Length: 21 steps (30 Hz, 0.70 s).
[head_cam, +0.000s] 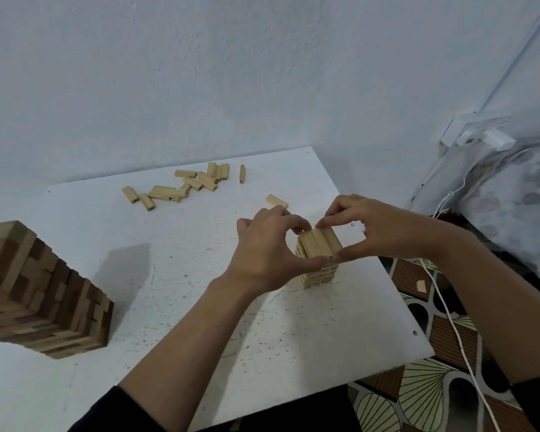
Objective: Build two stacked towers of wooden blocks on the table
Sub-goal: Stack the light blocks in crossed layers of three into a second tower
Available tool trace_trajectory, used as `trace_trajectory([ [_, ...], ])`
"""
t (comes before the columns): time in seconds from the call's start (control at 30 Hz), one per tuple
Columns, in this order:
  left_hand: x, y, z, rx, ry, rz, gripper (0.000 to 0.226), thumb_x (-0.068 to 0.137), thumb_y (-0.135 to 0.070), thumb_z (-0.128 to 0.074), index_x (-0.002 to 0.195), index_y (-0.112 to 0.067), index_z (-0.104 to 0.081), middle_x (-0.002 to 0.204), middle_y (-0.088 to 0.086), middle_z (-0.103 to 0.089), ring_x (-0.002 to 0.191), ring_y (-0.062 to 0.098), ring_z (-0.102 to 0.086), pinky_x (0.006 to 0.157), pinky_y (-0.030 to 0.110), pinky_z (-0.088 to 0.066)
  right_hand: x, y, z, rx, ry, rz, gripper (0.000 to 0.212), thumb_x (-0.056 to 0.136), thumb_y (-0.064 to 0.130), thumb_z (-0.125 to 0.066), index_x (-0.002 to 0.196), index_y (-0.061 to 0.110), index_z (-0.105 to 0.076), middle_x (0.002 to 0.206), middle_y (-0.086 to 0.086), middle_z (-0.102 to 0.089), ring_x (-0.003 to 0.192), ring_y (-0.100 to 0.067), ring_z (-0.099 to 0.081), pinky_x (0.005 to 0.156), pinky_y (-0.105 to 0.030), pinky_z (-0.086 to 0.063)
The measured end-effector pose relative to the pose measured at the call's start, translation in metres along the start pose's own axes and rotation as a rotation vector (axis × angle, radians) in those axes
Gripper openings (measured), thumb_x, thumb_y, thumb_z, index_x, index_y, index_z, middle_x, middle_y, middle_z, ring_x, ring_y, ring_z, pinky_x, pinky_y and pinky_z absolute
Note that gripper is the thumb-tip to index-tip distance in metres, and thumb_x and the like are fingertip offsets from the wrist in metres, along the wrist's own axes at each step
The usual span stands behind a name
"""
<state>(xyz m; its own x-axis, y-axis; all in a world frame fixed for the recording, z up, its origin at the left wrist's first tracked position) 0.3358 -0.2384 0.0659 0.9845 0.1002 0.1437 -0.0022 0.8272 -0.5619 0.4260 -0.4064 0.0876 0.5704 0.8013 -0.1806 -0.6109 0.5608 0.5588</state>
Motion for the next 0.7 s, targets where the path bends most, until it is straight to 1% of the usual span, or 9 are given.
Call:
trace_trajectory([
  [0.13, 0.0000, 0.0014, -0.0007, -0.005, 0.006, 0.002, 0.059, 0.068, -0.071, -0.077, 0.116, -0.038, -0.066, 0.107, -0.017, -0.058, 0.100, 0.006, -0.046, 0.090, 0.035, -0.026, 0.0004, -0.0011, -0.0018, 0.001, 0.001, -0.009, 0.060, 0.081, 0.037, -0.081, 0.137, 0.030, -0.059, 0.118, 0.021, -0.051, 0.117, 0.007, -0.041, 0.081, -0.014, -0.035],
  [0.27, -0.0007, 0.0025, -0.0013, -0.022, 0.012, 0.013, 0.061, 0.068, -0.071, -0.078, 0.117, -0.037, -0.066, 0.108, -0.017, -0.059, 0.100, 0.006, -0.047, 0.091, 0.036, -0.027, 0.0011, -0.0030, -0.0025, 0.001, 0.000, -0.015, 0.060, 0.080, 0.040, -0.082, 0.136, 0.032, -0.060, 0.120, 0.023, -0.052, 0.118, 0.005, -0.044, 0.089, -0.016, -0.037],
  [0.37, -0.0008, 0.0028, -0.0012, -0.031, 0.013, 0.016, 0.062, 0.067, -0.071, -0.078, 0.118, -0.037, -0.066, 0.108, -0.017, -0.059, 0.100, 0.006, -0.048, 0.093, 0.038, -0.030, 0.0018, -0.0045, -0.0033, 0.007, -0.011, -0.017, 0.061, 0.079, 0.041, -0.083, 0.134, 0.035, -0.060, 0.120, 0.025, -0.052, 0.116, 0.007, -0.045, 0.089, -0.016, -0.037],
  [0.5, 0.0005, 0.0026, -0.0014, -0.019, 0.024, 0.020, 0.065, 0.066, -0.072, -0.077, 0.120, -0.038, -0.066, 0.109, -0.018, -0.058, 0.100, 0.004, -0.048, 0.092, 0.036, -0.028, 0.0015, -0.0069, -0.0038, -0.006, -0.022, -0.012, 0.060, 0.079, 0.042, -0.083, 0.134, 0.036, -0.060, 0.120, 0.026, -0.052, 0.115, 0.010, -0.044, 0.086, -0.015, -0.036],
  [0.7, -0.0001, 0.0024, -0.0015, -0.016, 0.033, 0.027, 0.065, 0.067, -0.072, -0.078, 0.120, -0.037, -0.066, 0.109, -0.017, -0.058, 0.101, 0.005, -0.048, 0.093, 0.037, -0.029, 0.0018, -0.0063, -0.0034, -0.006, -0.026, -0.007, 0.062, 0.078, 0.043, -0.083, 0.135, 0.036, -0.060, 0.121, 0.026, -0.052, 0.115, 0.010, -0.044, 0.087, -0.014, -0.036],
])
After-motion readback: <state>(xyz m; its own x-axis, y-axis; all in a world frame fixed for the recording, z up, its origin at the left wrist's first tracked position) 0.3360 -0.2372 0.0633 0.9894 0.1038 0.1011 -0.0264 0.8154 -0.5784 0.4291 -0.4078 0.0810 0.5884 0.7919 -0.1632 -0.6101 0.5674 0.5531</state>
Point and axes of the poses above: each hand's wrist, its own x-axis towards the middle knuckle, its own z-axis out of the back of the hand, y = z × x, the point moved 4 cm from there along x, towards the middle knuckle
